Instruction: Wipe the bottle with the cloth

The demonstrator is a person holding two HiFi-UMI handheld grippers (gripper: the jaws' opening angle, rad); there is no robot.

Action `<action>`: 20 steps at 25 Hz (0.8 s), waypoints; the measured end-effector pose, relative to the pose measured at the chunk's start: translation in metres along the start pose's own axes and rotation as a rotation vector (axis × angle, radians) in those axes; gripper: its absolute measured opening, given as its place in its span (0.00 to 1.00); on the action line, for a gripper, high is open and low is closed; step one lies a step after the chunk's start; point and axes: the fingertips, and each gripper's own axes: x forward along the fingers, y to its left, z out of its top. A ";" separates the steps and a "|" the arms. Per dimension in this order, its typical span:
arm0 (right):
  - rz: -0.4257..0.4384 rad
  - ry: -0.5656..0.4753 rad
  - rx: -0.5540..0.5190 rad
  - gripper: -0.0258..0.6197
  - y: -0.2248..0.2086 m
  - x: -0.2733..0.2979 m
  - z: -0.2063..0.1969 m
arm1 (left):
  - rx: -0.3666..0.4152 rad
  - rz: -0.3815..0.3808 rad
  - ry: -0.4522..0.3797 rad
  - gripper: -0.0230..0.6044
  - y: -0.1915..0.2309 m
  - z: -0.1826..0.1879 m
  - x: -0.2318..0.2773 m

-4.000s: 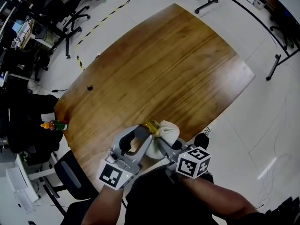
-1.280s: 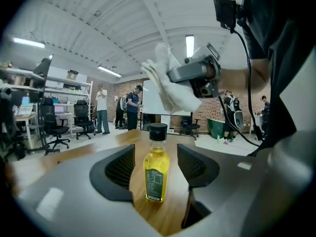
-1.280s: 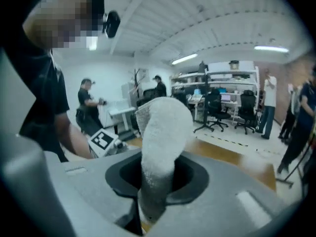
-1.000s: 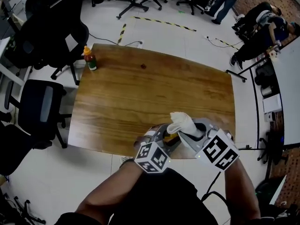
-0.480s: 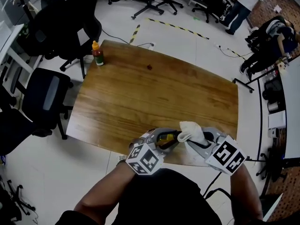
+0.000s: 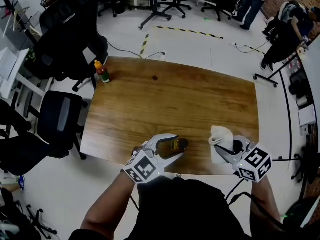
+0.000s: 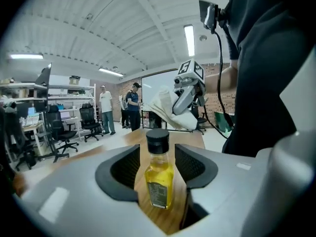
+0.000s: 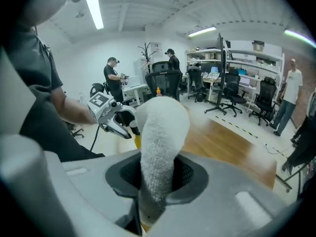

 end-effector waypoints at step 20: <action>-0.311 -0.259 0.576 0.15 0.089 -0.004 -0.039 | 0.187 -0.968 0.092 0.36 -0.005 -0.002 -0.003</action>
